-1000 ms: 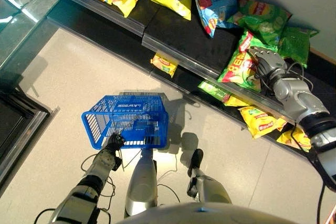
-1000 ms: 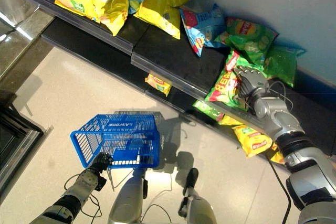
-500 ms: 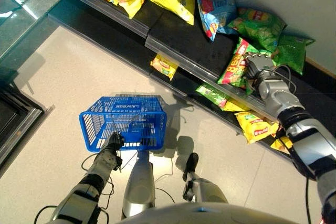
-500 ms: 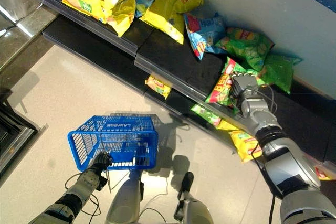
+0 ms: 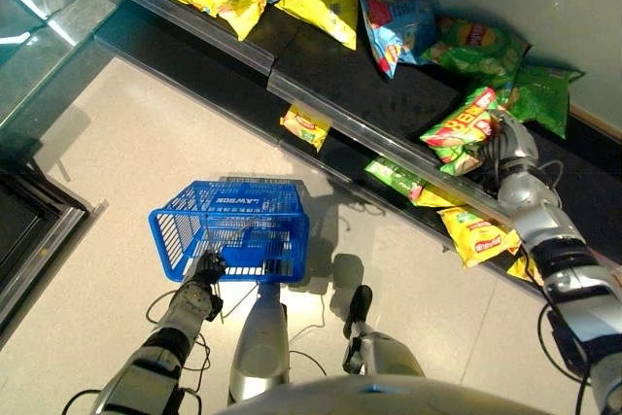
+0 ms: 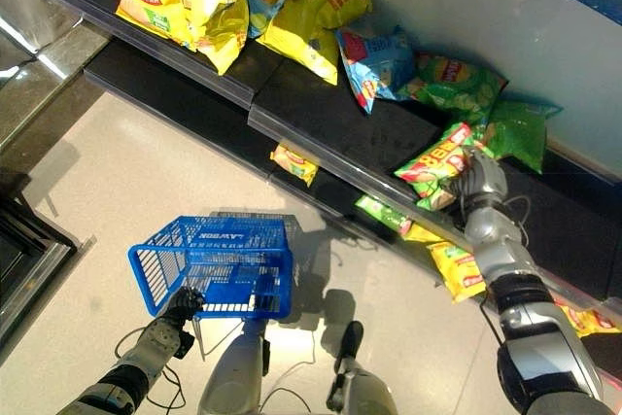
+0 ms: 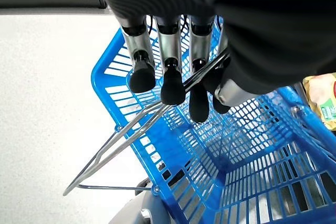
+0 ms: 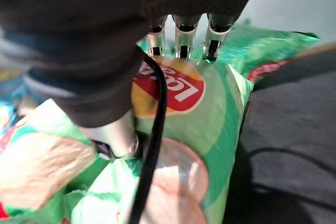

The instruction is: Pick up the snacks into the basket

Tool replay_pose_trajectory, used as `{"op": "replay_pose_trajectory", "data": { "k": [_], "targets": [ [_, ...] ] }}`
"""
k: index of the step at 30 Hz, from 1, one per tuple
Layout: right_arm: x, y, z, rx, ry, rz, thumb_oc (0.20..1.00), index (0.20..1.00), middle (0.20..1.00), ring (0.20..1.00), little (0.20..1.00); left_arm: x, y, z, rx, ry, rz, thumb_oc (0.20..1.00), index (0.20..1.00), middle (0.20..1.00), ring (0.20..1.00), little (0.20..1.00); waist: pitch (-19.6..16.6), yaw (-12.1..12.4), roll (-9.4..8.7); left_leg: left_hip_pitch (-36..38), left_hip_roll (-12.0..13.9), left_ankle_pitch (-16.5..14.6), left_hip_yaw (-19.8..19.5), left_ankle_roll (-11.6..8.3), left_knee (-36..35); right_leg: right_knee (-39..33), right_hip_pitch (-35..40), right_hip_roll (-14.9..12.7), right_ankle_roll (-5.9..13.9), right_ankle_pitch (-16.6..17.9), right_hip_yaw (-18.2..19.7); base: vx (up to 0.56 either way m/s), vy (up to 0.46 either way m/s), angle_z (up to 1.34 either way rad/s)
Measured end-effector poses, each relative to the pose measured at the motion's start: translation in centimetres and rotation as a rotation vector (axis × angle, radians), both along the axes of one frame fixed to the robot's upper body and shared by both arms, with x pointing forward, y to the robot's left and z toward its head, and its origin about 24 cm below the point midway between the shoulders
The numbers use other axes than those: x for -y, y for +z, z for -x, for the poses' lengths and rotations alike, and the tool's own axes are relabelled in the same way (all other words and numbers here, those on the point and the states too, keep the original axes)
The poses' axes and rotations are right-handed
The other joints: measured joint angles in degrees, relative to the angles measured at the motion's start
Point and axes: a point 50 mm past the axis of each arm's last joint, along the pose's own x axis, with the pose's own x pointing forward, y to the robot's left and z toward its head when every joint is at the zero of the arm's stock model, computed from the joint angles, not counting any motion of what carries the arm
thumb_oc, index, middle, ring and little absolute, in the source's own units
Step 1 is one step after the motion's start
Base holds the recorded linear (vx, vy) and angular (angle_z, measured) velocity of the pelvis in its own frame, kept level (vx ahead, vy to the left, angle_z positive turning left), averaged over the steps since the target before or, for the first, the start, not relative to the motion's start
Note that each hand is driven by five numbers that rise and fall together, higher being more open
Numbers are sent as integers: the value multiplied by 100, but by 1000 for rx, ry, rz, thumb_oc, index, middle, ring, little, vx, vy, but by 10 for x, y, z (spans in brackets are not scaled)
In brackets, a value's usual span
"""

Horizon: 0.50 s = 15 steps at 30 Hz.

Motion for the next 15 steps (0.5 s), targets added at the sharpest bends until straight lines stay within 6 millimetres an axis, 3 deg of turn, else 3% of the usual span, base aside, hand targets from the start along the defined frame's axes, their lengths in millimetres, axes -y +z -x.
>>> {"op": "replay_pose_trajectory", "data": {
  "k": [5, 10, 13, 15],
  "targets": [
    [-7, 30, 27, 220, 115, -170, 200, 200, 200, 200, 200, -4, 0, 2, -11, 12, 16, 200, 200, 200, 200, 200, 21, -149, 18, 62, 14, -1, 126, 1, 0, 0, -2, -7, -3, 5, 120, 1, -2, -9],
    [-9, 51, 34, 305, 222, -330, 200, 200, 200, 200, 200, -11, 2, 3, -17, 25, 16, 200, 200, 200, 200, 200, 49, -408, -30, 166, 74, -53, 274, -28, -1, -1, -15, 23, -21, 40, 277, 12, 7, -20],
    [-20, 76, 51, 400, 397, -399, 200, 200, 200, 200, 200, -14, 1, 5, -31, 27, 13, 200, 200, 200, 200, 200, 67, -471, -66, 271, 103, -77, 414, -44, -1, -1, -7, 23, -26, 67, 435, 6, -6, -25],
    [-25, 81, 64, 407, 482, -429, 200, 200, 200, 200, 200, -14, 2, 3, -29, 24, 15, 200, 200, 200, 200, 200, 67, -565, -78, 303, 125, -78, 456, -47, -1, 0, 6, 36, -32, 74, 463, 0, -19, -16]
  ]
}}
